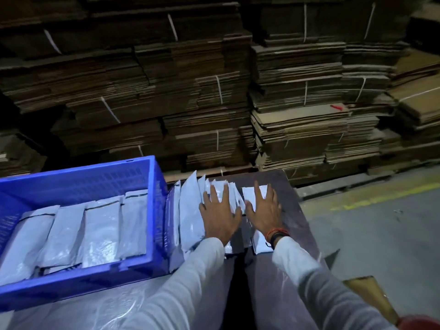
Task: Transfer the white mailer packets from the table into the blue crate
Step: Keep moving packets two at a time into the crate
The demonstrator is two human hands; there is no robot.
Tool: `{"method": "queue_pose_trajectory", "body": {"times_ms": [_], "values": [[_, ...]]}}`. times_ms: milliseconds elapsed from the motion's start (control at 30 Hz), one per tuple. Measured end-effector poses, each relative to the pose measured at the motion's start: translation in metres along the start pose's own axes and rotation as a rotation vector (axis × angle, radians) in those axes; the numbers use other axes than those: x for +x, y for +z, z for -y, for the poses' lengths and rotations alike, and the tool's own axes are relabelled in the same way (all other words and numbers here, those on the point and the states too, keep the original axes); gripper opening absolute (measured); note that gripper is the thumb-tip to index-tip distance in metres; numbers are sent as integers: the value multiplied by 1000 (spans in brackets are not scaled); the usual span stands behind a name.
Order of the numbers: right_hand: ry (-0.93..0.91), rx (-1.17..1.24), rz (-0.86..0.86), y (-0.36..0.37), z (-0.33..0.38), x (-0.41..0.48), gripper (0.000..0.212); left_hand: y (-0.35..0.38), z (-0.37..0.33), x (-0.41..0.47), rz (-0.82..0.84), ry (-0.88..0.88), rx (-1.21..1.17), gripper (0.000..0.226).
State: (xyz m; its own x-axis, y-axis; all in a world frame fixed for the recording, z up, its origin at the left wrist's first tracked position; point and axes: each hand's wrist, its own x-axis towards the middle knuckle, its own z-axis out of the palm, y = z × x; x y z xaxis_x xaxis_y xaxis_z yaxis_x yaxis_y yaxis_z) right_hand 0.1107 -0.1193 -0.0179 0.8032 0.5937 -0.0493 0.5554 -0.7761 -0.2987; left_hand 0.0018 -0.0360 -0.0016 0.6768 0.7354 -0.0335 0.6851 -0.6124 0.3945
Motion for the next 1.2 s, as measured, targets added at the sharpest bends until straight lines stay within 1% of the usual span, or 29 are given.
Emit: {"method": "queue_pose_trajectory", "body": {"times_ms": [67, 200, 233, 300, 400, 500, 567, 633, 733, 800, 900, 967, 1133, 1200], "values": [[21, -5, 54, 13, -22, -1, 68, 16, -1, -3, 27, -53, 54, 77], [67, -40, 165, 42, -49, -5, 72, 30, 10, -5, -97, -204, 38, 82], [71, -44, 191, 48, -53, -7, 73, 31, 14, -5, -106, -248, 34, 83], [69, -44, 237, 58, -57, -8, 75, 32, 19, -5, -96, -283, 42, 80], [74, -27, 245, 69, -59, -9, 79, 36, 16, -5, -91, -252, -1, 68], [82, -65, 204, 75, -56, -6, 81, 34, 18, 1, -187, -180, -86, 37], [97, -76, 188, 78, -56, -4, 82, 30, 28, 7, -218, -179, -69, 27], [105, -78, 181, 82, -57, -3, 81, 31, 42, 11, -199, -211, -30, 30], [105, -102, 138, 84, -59, -3, 73, 33, 55, 7, -146, -199, -113, 45], [99, -110, 107, 84, -61, -3, 67, 34, 55, 4, -135, -224, -135, 54], [82, -102, 56, 85, -65, -1, 63, 37, 52, 5, -20, -310, -155, 69], [74, -109, 42, 85, -66, -1, 64, 39, 52, 7, 27, -319, -151, 77], [62, -183, 56, 88, -64, -6, 78, 34, 47, 4, -2, -284, -119, 78], [45, -200, 56, 90, -64, -7, 78, 35, 49, 3, -16, -259, -123, 76]]}}
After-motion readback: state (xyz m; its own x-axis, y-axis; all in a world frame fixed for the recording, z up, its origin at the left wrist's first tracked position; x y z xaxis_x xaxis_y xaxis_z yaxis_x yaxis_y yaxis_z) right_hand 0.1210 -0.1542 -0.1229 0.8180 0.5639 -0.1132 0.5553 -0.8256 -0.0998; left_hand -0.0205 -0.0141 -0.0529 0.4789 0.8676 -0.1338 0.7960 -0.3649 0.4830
